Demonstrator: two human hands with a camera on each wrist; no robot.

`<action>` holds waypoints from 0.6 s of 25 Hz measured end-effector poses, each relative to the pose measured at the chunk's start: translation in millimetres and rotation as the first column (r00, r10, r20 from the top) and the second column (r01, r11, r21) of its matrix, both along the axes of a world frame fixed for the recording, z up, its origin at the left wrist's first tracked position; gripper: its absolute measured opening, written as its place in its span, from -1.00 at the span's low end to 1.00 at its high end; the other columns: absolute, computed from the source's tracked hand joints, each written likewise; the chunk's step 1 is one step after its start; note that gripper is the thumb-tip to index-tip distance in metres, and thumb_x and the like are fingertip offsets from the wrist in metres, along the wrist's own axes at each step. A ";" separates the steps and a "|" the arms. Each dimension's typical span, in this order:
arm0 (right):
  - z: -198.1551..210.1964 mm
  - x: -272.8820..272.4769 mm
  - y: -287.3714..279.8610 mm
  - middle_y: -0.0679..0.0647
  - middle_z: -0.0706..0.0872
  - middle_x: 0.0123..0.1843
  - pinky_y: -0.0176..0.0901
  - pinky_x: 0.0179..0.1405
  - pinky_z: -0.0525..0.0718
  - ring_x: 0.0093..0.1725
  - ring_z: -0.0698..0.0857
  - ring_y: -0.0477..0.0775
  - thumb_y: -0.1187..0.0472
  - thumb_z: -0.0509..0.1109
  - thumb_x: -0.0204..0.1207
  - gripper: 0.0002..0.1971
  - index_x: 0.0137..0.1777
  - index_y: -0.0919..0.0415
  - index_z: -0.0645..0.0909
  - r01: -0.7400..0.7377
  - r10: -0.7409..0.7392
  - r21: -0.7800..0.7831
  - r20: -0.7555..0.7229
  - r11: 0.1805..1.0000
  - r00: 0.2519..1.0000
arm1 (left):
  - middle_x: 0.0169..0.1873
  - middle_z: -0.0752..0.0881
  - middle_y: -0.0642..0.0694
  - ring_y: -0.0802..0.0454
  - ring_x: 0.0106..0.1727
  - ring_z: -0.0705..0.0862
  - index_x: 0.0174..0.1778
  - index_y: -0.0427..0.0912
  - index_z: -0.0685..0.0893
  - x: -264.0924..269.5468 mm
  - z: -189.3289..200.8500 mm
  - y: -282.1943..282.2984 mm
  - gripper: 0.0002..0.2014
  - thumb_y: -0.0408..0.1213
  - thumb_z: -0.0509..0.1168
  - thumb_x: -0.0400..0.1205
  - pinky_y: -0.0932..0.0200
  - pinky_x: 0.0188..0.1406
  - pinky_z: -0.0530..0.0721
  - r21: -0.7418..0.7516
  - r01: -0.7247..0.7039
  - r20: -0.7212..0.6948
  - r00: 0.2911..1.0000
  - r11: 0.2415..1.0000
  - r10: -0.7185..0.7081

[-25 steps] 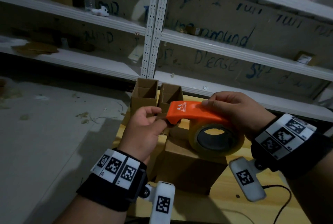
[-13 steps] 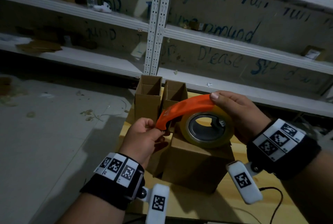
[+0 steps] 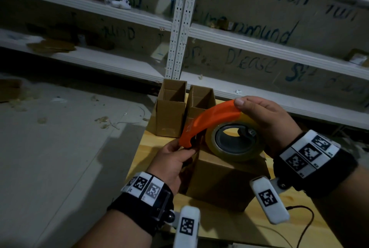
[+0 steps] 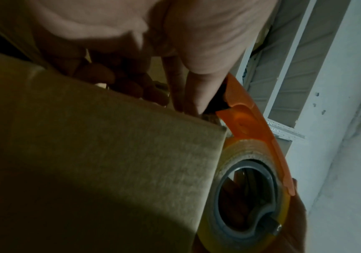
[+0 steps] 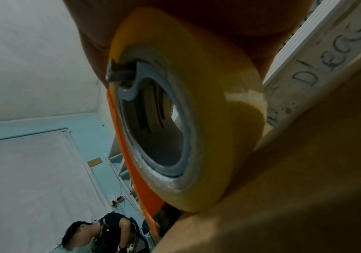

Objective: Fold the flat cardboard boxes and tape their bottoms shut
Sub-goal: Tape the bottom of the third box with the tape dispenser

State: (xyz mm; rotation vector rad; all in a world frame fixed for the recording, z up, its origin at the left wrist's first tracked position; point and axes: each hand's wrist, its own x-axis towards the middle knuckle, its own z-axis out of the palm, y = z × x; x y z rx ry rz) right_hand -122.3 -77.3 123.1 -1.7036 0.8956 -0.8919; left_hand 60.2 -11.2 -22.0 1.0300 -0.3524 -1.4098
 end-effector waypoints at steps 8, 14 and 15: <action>-0.6 -0.5 0.2 0.09 0.77 -0.23 0.14 -0.02 0.70 -0.16 0.78 0.20 -0.12 0.50 0.44 -0.72 -0.14 0.11 0.75 0.007 -0.007 -0.002 0.008 1.000 1.000 | 0.01 0.90 -0.42 -0.38 0.11 0.88 0.19 -0.32 0.82 -16.2 -3.9 7.6 -0.79 -0.47 0.37 0.68 -0.26 0.17 0.78 -0.143 -0.059 0.024 0.998 0.988 0.063; -2.6 -2.5 -0.6 0.11 0.79 -0.23 0.15 0.03 0.70 -0.14 0.78 0.23 -0.12 0.51 0.44 -0.78 -0.26 -0.02 0.82 0.057 -0.057 -0.003 0.038 0.998 0.998 | 0.14 0.93 -0.13 0.00 0.19 0.89 0.32 -0.16 0.78 -6.9 -24.0 17.9 -0.29 -0.15 0.76 0.21 0.12 0.05 0.84 -0.285 0.113 0.220 0.974 0.952 -0.050; -3.0 -1.9 -0.8 0.11 0.78 -0.23 0.13 0.00 0.68 -0.16 0.77 0.22 -0.12 0.52 0.44 -0.78 -0.28 -0.01 0.81 0.062 -0.062 0.001 0.043 0.998 0.997 | 0.20 0.91 -0.07 0.05 0.25 0.86 0.36 -0.16 0.76 -4.9 -24.2 17.7 -0.20 -0.11 0.81 0.18 0.14 0.12 0.83 -0.291 0.151 0.297 0.953 0.945 -0.061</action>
